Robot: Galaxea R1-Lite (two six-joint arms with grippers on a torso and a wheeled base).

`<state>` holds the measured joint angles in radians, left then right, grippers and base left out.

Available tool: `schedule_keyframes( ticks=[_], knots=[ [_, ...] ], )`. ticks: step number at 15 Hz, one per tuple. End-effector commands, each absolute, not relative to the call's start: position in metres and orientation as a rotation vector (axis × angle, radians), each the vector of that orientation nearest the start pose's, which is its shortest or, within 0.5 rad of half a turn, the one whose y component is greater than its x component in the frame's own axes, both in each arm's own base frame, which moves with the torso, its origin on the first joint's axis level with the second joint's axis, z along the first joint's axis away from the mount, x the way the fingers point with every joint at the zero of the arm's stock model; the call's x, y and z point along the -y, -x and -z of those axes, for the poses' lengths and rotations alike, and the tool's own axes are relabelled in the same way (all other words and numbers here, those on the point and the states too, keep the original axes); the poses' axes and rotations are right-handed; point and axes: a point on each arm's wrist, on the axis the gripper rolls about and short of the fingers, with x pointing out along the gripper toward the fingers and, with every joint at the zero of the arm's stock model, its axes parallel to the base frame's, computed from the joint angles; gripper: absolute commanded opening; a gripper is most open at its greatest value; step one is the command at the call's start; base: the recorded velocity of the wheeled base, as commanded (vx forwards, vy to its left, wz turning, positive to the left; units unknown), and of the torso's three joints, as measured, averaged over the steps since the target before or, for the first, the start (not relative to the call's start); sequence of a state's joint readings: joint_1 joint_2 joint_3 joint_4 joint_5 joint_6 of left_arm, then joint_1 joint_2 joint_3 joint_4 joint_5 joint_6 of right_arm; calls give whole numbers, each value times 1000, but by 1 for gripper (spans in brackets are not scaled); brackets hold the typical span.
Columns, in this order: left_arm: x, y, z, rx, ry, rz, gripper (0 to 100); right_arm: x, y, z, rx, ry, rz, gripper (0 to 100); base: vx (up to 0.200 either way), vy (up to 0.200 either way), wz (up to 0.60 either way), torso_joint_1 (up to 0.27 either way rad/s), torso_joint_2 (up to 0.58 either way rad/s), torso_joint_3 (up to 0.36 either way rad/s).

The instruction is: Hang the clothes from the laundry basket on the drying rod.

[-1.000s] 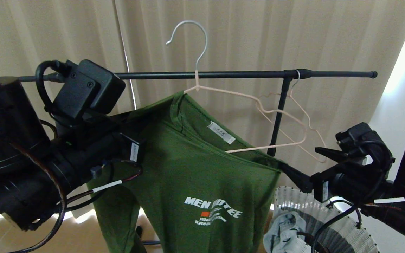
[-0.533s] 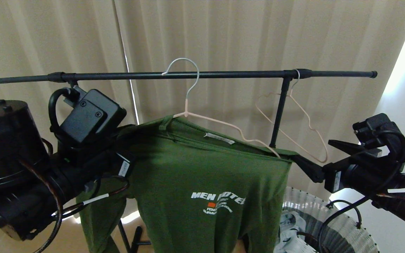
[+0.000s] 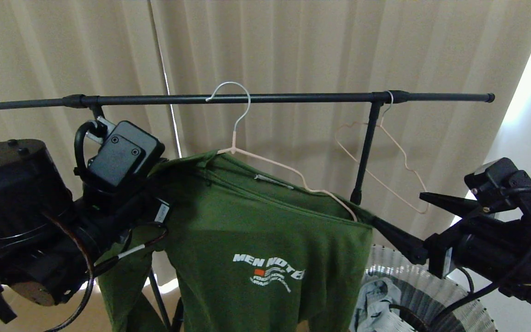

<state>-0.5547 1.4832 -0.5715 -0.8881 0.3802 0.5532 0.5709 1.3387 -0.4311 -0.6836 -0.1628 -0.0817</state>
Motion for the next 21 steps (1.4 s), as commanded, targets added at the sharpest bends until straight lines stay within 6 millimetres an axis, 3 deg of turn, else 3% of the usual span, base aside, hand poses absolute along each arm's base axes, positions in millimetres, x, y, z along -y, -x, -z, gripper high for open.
schedule_keyframes(
  ticks=[1, 6, 8, 13, 21],
  knots=[
    [126, -219, -192, 4, -571, 168, 0, -113, -154, -184, -165, 179, -499, 100, 0, 0, 0, 0, 0, 0],
    [132, -215, -189, 15, -554, 184, 0, -131, -171, -192, -138, 253, -523, 100, 0, 0, 0, 0, 0, 0],
    [140, -206, -189, 23, -509, 229, 0, -153, -190, -195, -131, 266, -544, 100, 0, 0, 0, 0, 0, 0],
    [145, -197, -191, 36, -494, 266, 0, -177, -219, -196, -106, 352, -542, 100, 0, 0, 0, 0, 0, 0],
    [151, -183, -192, 56, -493, 321, 0, -197, -242, -199, -71, 422, -542, 100, 0, 0, 0, 0, 0, 0]
  ],
)
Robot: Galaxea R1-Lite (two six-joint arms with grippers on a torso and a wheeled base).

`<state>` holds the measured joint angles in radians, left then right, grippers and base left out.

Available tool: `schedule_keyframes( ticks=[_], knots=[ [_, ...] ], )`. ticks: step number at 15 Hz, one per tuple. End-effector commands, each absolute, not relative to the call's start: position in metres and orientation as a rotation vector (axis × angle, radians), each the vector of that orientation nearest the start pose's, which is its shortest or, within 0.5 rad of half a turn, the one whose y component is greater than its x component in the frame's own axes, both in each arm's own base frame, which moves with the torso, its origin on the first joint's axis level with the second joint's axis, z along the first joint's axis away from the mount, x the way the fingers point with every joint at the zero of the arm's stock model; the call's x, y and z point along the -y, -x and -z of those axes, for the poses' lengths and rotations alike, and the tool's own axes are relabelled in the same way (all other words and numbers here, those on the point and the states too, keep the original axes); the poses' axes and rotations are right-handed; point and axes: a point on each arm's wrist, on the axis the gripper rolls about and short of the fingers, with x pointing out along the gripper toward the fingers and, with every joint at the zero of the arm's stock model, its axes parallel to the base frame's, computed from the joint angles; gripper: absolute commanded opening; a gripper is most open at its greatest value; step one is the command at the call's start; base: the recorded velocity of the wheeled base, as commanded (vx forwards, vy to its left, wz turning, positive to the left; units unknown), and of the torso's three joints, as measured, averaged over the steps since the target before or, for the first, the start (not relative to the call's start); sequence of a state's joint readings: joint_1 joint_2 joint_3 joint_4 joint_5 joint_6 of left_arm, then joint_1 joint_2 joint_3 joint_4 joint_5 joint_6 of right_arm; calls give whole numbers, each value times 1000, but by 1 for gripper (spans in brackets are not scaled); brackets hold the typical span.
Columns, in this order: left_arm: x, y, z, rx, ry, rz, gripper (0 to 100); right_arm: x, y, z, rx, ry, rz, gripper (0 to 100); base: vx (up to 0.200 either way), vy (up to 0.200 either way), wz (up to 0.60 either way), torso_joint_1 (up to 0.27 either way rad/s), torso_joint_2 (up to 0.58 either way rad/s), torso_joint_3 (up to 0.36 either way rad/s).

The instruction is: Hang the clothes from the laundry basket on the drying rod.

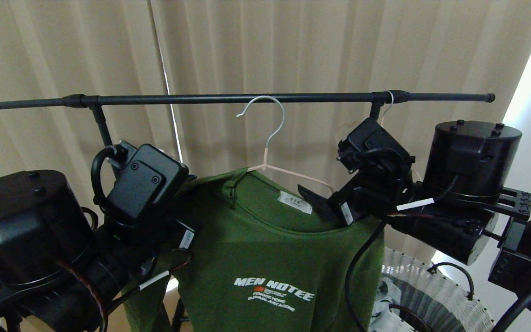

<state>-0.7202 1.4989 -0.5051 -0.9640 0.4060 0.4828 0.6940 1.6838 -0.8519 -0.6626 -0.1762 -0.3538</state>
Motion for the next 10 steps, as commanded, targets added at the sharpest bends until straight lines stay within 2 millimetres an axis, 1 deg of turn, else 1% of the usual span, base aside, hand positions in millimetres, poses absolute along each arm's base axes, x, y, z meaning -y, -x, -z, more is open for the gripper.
schedule_keyframes(
  ticks=[1, 3, 4, 10],
  knots=[
    [151, -183, -192, 59, -491, 321, 0, -197, -242, -199, -71, 422, -542, 100, 0, 0, 0, 0, 0, 0],
    [151, -182, -192, 56, -493, 321, 0, -196, -242, -200, -70, 423, -542, 100, 0, 0, 0, 0, 0, 0],
    [151, -182, -192, 56, -493, 321, 0, -196, -241, -200, -67, 425, -542, 0, 0, 0, 0, 0, 0, 0],
    [151, -182, -190, 52, -502, 324, 0, -198, -240, -200, -64, 425, -549, 0, 0, 0, 0, 0, 0, 0]
  ],
)
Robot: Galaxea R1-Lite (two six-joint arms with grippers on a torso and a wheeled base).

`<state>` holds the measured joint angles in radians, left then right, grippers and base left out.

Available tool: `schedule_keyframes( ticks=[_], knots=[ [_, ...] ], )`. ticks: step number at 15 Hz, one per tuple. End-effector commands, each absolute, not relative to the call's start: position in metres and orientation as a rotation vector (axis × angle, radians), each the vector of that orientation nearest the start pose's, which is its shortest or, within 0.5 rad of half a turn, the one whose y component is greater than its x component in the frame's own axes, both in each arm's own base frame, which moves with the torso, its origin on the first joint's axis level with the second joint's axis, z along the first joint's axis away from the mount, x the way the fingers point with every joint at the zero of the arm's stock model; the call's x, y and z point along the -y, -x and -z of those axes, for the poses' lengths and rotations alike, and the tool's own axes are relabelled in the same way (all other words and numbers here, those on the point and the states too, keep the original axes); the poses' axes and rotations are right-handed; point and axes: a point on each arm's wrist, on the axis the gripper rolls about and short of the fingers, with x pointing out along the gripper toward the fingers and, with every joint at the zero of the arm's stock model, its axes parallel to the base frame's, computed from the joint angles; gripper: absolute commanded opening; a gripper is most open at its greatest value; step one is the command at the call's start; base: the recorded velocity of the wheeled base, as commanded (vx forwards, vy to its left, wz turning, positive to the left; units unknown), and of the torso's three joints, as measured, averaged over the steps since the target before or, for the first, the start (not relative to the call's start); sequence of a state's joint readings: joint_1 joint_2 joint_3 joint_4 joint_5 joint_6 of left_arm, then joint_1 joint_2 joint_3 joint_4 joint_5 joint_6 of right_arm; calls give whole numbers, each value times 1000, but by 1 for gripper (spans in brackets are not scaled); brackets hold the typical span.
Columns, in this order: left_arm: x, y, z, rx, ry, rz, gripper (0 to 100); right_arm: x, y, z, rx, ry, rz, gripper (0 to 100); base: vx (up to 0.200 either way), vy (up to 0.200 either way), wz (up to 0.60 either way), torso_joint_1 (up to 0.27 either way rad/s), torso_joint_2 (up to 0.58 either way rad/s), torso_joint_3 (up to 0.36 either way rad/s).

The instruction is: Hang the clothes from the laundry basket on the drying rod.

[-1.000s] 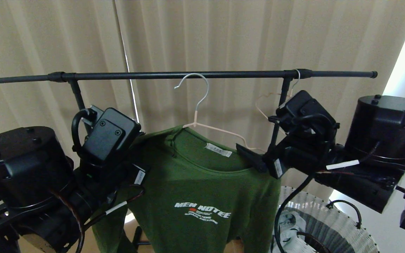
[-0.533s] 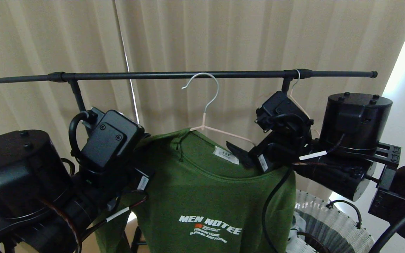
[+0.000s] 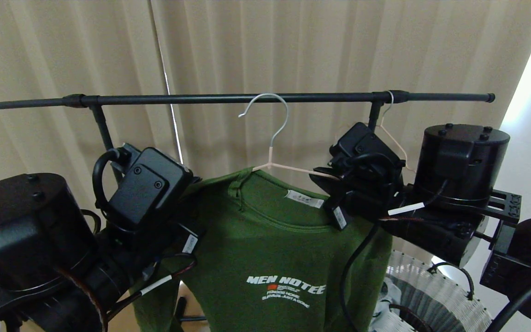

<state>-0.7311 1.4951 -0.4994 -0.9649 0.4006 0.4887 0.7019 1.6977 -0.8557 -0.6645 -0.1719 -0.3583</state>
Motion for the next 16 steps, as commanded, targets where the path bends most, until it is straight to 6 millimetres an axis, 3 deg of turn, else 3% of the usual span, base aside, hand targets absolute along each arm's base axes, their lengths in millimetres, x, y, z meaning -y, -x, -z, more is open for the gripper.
schedule_keyframes(
  ticks=[1, 6, 7, 10, 16],
  knots=[
    [150, -182, -190, 52, -502, 323, 0, -198, -240, -200, -64, 425, -549, 0, 0, 0, 0, 0, 0, 0],
    [150, -181, -189, 50, -509, 329, 0, -195, -236, -204, -52, 418, -548, 0, 0, 0, 0, 0, 0, 0],
    [150, -180, -189, 50, -503, 333, 100, -194, -235, -204, -52, 418, -548, 0, 0, 0, 0, 0, 0, 0],
    [152, -172, -193, 74, -484, 363, 100, -184, -227, -206, -50, 414, -535, 0, 0, 0, 0, 0, 0, 0],
    [144, -152, -189, 60, -393, 413, 100, -135, -215, -217, -36, 389, -409, 0, 0, 0, 0, 0, 0, 0]
  ],
)
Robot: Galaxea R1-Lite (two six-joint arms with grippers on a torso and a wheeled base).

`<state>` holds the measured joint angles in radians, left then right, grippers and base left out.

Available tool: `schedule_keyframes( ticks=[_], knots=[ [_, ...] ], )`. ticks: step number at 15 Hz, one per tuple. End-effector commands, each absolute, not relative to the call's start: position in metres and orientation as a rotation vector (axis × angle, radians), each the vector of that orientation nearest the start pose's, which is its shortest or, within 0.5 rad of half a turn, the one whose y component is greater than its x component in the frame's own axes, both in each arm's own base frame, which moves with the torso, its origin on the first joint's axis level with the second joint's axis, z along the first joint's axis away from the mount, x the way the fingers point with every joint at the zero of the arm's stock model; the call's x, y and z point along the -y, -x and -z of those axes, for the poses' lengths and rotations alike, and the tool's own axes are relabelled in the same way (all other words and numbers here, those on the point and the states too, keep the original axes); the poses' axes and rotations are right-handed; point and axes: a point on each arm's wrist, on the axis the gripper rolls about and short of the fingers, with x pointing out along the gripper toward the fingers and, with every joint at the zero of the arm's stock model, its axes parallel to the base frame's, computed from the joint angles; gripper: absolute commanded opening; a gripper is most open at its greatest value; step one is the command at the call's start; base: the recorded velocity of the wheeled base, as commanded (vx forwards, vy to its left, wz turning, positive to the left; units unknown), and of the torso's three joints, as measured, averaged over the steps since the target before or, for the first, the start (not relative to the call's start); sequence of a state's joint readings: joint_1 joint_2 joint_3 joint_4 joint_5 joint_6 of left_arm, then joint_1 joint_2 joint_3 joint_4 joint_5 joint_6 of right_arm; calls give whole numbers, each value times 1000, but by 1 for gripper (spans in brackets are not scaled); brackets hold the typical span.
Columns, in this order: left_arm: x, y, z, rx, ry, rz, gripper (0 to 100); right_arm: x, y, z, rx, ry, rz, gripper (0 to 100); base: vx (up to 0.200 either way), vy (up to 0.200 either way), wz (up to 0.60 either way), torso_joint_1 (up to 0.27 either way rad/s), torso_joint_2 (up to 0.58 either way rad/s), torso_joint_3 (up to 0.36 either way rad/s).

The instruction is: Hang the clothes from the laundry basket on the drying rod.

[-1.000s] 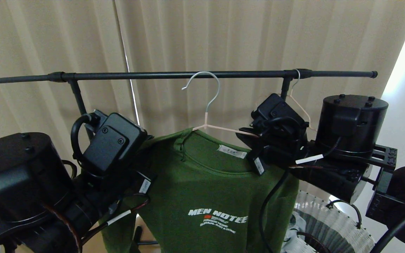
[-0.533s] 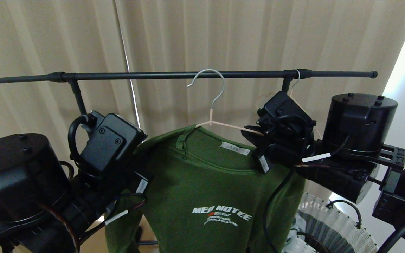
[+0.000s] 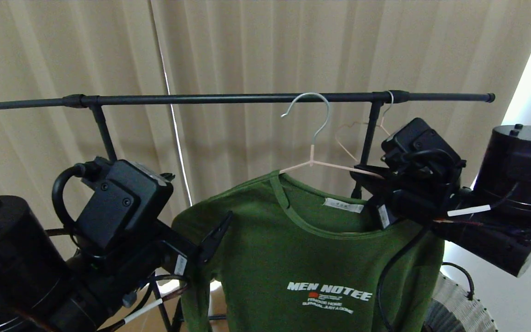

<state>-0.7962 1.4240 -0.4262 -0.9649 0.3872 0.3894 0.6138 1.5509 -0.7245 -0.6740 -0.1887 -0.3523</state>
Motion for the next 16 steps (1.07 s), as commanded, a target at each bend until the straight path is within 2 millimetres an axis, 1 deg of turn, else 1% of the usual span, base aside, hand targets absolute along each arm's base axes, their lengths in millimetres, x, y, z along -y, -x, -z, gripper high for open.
schedule_keyframes(
  ticks=[1, 4, 6, 9, 10, 13, 16],
  knots=[
    [141, -149, -185, 48, -386, 417, 100, -130, -214, -220, -26, 382, -393, 0, 0, 0, 0, 0, 0, 0],
    [125, -134, -160, -45, -364, 423, 100, -124, -209, -227, 0, 361, -383, 0, 0, 0, 0, 0, 0, 0],
    [119, -134, -152, -86, -338, 403, 100, -124, -207, -229, 7, 358, -385, 0, 0, 0, 0, 0, 0, 0],
    [116, -138, -150, -103, -310, 400, 100, -123, -202, -233, 29, 351, -419, 0, 0, 0, 0, 0, 0, 0],
    [113, -143, -150, -109, -298, 412, 100, -121, -199, -237, 45, 345, -423, 0, 0, 0, 0, 0, 0, 0],
    [108, -154, -145, -136, -296, 452, 100, -121, -196, -240, 62, 340, -446, 0, 0, 0, 0, 0, 0, 0],
    [107, -154, -144, -141, -295, 450, 100, -123, -194, -241, 65, 339, -453, 0, 0, 0, 0, 0, 0, 0]
  ],
)
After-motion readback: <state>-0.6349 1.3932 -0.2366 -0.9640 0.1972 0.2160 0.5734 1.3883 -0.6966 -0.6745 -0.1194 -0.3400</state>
